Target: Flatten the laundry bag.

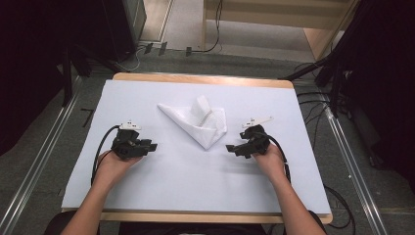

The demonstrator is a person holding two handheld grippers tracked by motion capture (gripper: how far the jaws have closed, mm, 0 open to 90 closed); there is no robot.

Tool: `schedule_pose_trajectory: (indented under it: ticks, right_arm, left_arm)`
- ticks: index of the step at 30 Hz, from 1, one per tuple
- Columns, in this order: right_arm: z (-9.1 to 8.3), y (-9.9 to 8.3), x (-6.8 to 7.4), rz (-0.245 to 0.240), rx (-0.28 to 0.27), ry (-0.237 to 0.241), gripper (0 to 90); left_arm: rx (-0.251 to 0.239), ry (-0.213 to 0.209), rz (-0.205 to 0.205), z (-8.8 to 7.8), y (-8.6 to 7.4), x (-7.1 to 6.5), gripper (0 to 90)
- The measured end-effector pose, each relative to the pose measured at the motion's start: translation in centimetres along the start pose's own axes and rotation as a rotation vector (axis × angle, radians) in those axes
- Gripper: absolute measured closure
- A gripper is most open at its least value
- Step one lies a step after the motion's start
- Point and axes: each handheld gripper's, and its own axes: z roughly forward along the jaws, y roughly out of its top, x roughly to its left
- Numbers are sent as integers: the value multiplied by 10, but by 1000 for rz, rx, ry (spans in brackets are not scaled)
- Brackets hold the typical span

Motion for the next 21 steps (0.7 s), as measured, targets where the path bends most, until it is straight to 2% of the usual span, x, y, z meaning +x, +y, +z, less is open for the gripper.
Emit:
schedule_pose_trajectory:
  ticks: [2,3,5,6,7,8,10,12,14,15,17,19,20,21]
  right_arm:
    - [0,0,1,-1,-4,3,184]
    - [-1,0,2,-16,-4,-7,184]
    - [-1,0,3,-6,-2,-12,187]
    - [-2,0,3,8,-9,17,199]
    - [-3,0,2,15,-17,48,198]
    - [-5,1,2,41,-34,83,198]
    - [-7,1,3,29,-36,79,198]
    - [-8,0,4,15,-32,72,198]
    - [-8,-4,6,14,-36,65,196]
    - [-8,-5,6,32,-30,67,176]
    - [-7,-7,6,71,-29,35,170]
    - [-6,-8,6,87,-24,34,169]
    - [-6,-9,5,97,-22,46,167]
    - [-7,-10,5,109,-18,40,168]
  left_arm:
    - [-17,-3,4,-3,0,1,655]
    - [-27,-11,-1,-5,1,3,654]
    - [-36,-38,-26,-7,2,8,658]
    - [-26,-50,-28,-7,2,9,668]
    - [-12,-65,-9,-6,2,10,675]
    - [-11,-60,1,-6,2,10,681]
    - [-13,-81,15,-7,3,10,680]
    - [-30,-99,-3,-8,5,12,680]
    - [-47,-93,-17,-7,7,14,654]
    - [-45,-80,-17,-6,8,15,645]
    - [-32,-37,-32,-4,10,14,631]
    - [-20,-43,-24,-3,11,13,609]
    - [-15,-30,-19,-2,12,12,549]
    - [-13,-30,-23,-2,13,12,529]
